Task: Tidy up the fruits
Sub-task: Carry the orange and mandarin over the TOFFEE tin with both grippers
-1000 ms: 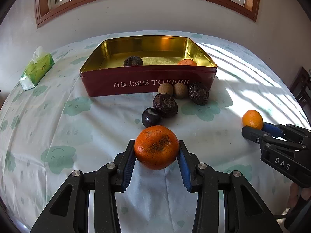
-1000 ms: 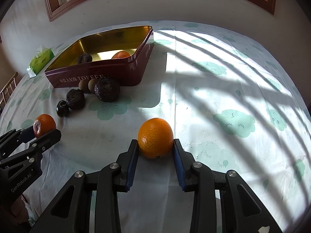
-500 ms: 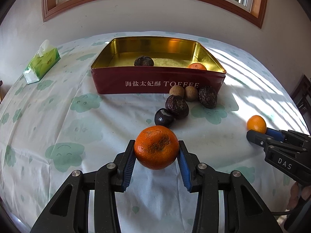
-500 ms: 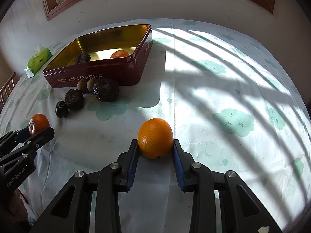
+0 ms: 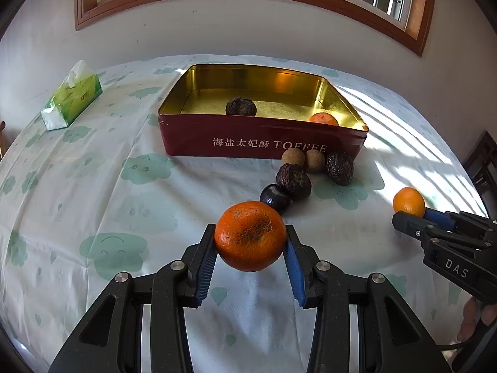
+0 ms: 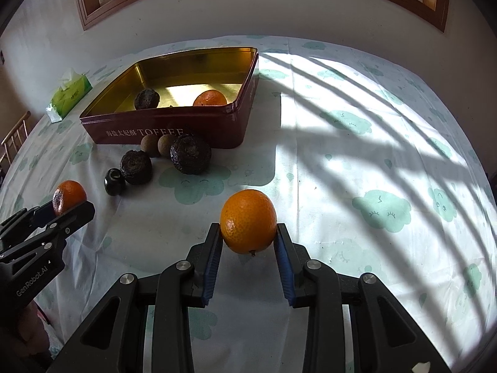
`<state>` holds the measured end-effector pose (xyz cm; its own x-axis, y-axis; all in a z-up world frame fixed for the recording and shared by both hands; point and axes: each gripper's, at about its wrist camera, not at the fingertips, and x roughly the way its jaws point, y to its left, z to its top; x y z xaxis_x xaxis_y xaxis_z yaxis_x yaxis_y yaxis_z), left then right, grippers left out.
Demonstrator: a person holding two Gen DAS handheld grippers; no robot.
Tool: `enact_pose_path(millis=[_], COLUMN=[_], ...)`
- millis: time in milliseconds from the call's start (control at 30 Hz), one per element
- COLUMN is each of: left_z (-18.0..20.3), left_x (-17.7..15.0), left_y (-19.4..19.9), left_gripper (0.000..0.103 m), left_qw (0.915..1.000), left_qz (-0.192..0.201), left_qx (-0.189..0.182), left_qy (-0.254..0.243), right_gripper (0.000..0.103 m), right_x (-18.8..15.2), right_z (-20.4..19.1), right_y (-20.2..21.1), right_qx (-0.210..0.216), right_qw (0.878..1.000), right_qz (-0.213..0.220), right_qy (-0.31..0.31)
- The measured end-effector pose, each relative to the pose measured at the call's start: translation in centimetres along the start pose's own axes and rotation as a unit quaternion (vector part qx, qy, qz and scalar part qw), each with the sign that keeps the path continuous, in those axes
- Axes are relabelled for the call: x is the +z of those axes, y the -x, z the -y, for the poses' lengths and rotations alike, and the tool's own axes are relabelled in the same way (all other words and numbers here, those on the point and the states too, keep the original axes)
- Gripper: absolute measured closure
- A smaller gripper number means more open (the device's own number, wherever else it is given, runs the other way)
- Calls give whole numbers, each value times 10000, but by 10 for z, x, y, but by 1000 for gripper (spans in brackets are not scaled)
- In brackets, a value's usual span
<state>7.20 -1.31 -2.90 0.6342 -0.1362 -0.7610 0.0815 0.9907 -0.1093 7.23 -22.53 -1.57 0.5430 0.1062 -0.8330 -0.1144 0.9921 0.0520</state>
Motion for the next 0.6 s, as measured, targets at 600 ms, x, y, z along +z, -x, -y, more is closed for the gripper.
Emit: enact_pose_path(millis=[600], left_z=[-22], left_x=[20], left_y=[10], left_gripper=[60], left_qw=[9995], left_qz=[220], left_qx=[171], left_qy=[171], right_gripper=[72], right_x=[26], right_z=[-29], right_y=[8], right_qx=[181], right_qw=[9990], right_qz=[193], right_qy=[372])
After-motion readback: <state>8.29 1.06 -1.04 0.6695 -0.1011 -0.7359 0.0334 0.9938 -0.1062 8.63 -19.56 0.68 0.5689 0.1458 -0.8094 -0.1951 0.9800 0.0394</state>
